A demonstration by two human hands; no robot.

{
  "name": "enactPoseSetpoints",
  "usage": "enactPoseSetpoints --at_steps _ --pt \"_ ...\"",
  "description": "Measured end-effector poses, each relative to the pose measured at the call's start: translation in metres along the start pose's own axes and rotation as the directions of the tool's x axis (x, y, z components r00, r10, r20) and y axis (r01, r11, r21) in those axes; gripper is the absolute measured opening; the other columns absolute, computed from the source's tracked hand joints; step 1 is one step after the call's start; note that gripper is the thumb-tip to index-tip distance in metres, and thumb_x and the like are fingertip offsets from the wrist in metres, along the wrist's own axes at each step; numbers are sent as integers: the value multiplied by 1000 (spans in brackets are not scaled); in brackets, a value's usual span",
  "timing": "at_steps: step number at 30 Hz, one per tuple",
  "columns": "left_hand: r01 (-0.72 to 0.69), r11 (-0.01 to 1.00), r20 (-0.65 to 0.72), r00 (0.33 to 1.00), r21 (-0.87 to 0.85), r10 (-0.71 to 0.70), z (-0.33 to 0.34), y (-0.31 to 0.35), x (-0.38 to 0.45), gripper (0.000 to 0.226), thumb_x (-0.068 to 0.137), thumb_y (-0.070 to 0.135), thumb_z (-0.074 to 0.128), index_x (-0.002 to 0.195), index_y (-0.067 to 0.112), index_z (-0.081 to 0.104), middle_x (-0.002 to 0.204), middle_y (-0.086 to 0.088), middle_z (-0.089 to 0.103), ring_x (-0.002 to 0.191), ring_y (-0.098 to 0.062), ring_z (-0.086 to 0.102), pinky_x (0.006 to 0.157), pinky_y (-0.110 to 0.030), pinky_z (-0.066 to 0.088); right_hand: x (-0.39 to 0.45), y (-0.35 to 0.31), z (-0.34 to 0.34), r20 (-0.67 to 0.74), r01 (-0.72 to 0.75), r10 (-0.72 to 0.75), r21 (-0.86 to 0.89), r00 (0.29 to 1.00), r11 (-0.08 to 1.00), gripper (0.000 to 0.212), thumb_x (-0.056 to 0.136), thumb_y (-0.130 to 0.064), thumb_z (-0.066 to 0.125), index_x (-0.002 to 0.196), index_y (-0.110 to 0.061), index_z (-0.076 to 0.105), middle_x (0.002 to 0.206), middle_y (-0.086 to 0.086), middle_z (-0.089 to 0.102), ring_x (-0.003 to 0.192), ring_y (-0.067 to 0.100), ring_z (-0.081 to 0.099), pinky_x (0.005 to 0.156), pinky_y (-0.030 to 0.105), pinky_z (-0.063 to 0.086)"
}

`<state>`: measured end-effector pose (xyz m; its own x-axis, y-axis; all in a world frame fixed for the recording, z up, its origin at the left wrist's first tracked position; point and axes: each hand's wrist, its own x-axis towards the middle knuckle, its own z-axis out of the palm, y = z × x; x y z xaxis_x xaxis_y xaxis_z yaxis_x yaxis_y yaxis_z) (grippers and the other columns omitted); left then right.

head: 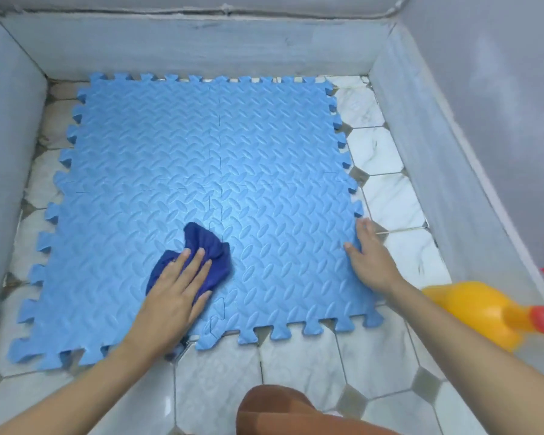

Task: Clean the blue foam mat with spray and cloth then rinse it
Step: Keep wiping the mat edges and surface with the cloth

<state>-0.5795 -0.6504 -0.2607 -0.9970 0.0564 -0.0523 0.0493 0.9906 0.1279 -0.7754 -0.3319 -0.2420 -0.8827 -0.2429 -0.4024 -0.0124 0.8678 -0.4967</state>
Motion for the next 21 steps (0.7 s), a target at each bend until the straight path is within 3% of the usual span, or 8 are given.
enactPoseSetpoints --at_steps 3,5,7,11,15,18,21 --pt "-352 935 44 935 28 351 13 68 40 55 102 43 22 138 12 50 149 -8 43 137 -31 41 110 -43 27 11 -4 -14 87 27 -29 27 996 999 66 101 -15 44 156 -22 8 164 3 -1 151 13 -2 107 14 5" --pt "-465 883 87 884 58 460 16 95 67 55 96 46 32 141 17 46 152 -6 38 140 -29 37 111 -43 24 19 -5 -14 80 61 -65 48 995 997 66 101 -14 45 156 -19 10 164 4 0 151 11 -1 107 12 2" --pt "-437 898 80 898 59 432 16 97 94 58 93 47 35 143 20 43 153 -6 36 141 -29 34 113 -43 22 24 -4 -12 67 74 -82 111 994 991 65 100 -13 48 156 -17 14 165 1 2 150 8 -1 112 14 2" --pt "-98 995 -25 995 9 99 10 65 160 59 94 45 32 143 14 44 152 -10 38 141 -34 32 115 -45 20 21 -3 -7 67 39 -61 296 996 954 63 100 -6 46 155 -21 20 163 -6 3 149 4 -1 121 24 6" --pt "70 995 7 998 -66 -70 5 51 217 57 100 45 26 149 17 31 159 -8 22 148 -32 11 119 -46 9 18 -5 -15 78 -2 -36 444 996 896 66 95 11 38 151 -22 29 162 -8 14 148 1 8 112 3 10" --pt "-12 1000 -38 999 -26 11 7 64 210 56 100 45 24 148 18 35 158 -8 27 147 -34 17 118 -47 14 2 4 -13 -17 -5 13 385 1000 923 63 96 6 36 151 -23 30 158 -11 23 145 -1 18 115 10 11" --pt "-306 952 36 952 23 305 9 96 147 56 96 46 32 145 19 42 154 -8 34 142 -35 30 115 -48 22 -27 23 20 -191 50 -21 151 981 987 60 97 5 32 152 -18 26 155 -11 22 148 10 16 116 9 2"
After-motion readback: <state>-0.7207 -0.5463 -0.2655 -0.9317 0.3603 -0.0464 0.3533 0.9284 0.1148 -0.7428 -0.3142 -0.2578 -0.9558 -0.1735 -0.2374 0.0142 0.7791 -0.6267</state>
